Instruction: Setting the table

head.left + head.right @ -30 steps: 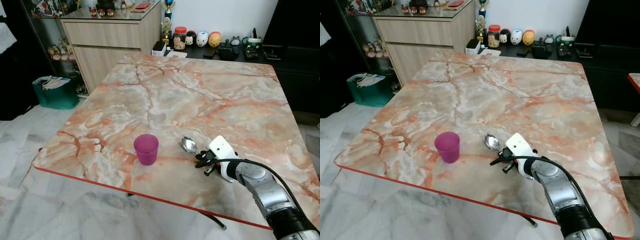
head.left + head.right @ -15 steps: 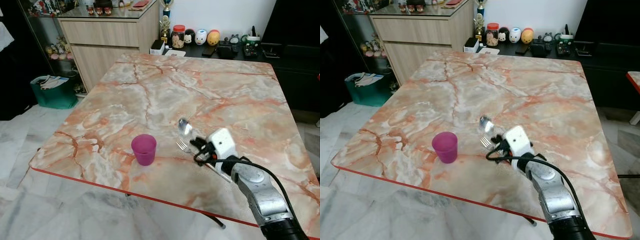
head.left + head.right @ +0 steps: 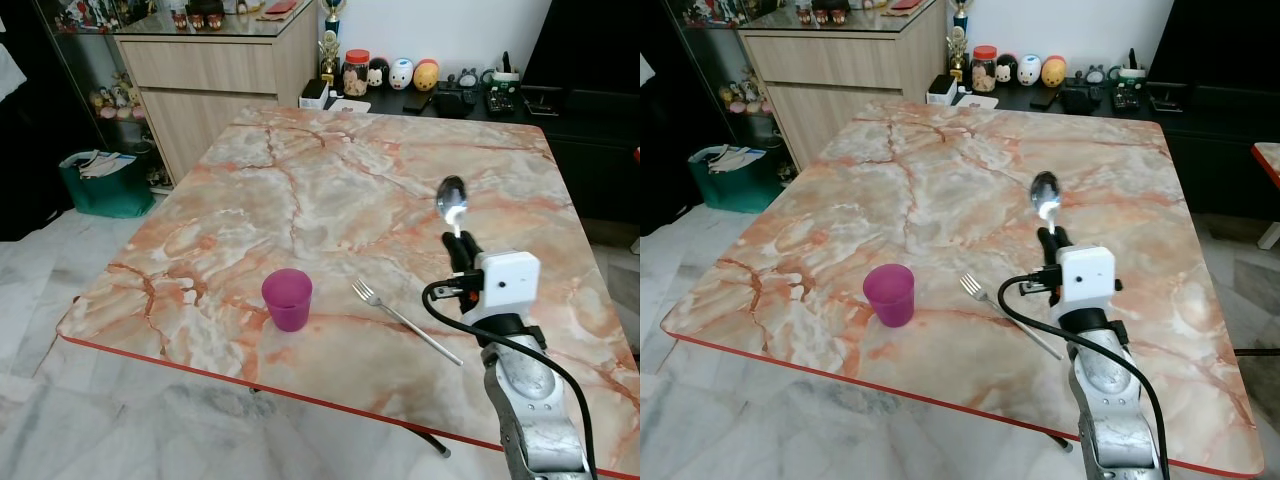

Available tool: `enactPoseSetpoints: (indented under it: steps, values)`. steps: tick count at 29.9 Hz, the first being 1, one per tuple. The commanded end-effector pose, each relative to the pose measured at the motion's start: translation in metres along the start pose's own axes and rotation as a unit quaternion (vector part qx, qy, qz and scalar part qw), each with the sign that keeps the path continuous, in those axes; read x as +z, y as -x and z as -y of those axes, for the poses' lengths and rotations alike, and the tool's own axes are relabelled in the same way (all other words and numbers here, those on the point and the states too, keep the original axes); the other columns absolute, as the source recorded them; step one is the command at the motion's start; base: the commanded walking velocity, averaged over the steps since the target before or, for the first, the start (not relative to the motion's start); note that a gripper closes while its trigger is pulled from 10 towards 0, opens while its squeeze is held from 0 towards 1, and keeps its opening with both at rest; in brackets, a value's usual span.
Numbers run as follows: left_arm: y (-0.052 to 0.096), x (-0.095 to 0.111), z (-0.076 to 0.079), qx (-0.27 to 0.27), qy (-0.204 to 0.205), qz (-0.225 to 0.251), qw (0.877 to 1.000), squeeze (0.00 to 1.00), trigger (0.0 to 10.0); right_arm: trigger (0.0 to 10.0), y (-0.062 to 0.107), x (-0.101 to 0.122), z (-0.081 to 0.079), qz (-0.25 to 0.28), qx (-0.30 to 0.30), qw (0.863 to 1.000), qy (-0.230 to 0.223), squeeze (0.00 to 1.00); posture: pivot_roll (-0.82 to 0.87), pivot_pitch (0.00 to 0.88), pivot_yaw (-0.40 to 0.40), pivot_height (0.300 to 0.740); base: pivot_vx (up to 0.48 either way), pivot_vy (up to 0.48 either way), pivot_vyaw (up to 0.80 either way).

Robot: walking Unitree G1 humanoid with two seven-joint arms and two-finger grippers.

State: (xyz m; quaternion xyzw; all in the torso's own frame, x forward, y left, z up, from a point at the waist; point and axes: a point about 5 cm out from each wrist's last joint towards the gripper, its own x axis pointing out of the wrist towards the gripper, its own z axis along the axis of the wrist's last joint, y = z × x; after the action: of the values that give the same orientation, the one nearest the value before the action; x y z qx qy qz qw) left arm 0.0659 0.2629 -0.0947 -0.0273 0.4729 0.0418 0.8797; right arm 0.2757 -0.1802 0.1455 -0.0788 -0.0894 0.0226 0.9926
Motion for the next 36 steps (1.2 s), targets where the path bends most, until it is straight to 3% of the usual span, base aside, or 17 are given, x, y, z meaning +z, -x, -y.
enactPoseSetpoints:
  steps: [1, 25, 30, 36]
  values:
    - [0.004, -0.007, -0.003, 0.010, -0.008, -0.012, 1.000, 0.00, 10.0, 10.0, 0.003, 0.007, 0.001, 0.017, -0.005, 1.000, 0.002, 0.00, -0.09, 0.000, 0.039, 0.740, 0.000, 0.000, 0.00]
    - [0.003, -0.007, -0.003, 0.022, -0.019, -0.015, 0.999, 0.00, 10.0, 10.0, -0.014, 0.010, 0.001, 0.021, -0.013, 0.999, -0.021, 0.00, -0.10, 0.000, 0.043, 0.740, 0.000, 0.000, 0.00]
    - [0.003, -0.005, -0.004, 0.028, -0.018, -0.012, 0.999, 0.00, 10.0, 10.0, -0.016, 0.010, 0.004, 0.018, -0.014, 1.000, -0.019, 0.00, -0.09, 0.000, 0.040, 0.740, 0.000, 0.000, -0.77]
    - [0.002, -0.004, -0.004, 0.029, -0.013, -0.008, 0.999, 0.00, 10.0, 10.0, -0.019, 0.013, 0.003, 0.026, -0.016, 0.999, -0.025, 0.00, -0.09, 0.000, 0.039, 0.740, -0.253, 0.000, 0.00]
